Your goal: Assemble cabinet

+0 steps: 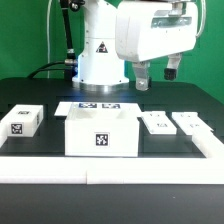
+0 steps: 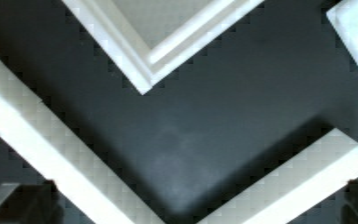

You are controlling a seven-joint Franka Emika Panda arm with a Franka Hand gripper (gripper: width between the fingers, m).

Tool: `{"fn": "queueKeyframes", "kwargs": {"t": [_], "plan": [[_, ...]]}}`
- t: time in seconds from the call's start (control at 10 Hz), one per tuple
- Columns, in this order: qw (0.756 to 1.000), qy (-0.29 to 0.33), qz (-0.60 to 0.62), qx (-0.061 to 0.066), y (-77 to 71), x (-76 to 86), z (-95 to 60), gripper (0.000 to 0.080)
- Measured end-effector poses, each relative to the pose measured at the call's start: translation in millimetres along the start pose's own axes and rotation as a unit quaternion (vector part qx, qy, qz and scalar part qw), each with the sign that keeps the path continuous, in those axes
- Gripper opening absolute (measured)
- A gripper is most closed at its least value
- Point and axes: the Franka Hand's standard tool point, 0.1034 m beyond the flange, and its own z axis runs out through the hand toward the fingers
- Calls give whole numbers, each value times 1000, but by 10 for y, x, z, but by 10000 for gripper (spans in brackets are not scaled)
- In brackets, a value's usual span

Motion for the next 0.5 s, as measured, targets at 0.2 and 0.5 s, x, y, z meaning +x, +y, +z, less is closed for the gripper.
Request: {"fn": "queueKeyframes", "kwargs": {"t": [0.2,0.5], "plan": [[1000,0,0,0,0,0,0,798],[1000,0,0,0,0,0,0,798]]}}
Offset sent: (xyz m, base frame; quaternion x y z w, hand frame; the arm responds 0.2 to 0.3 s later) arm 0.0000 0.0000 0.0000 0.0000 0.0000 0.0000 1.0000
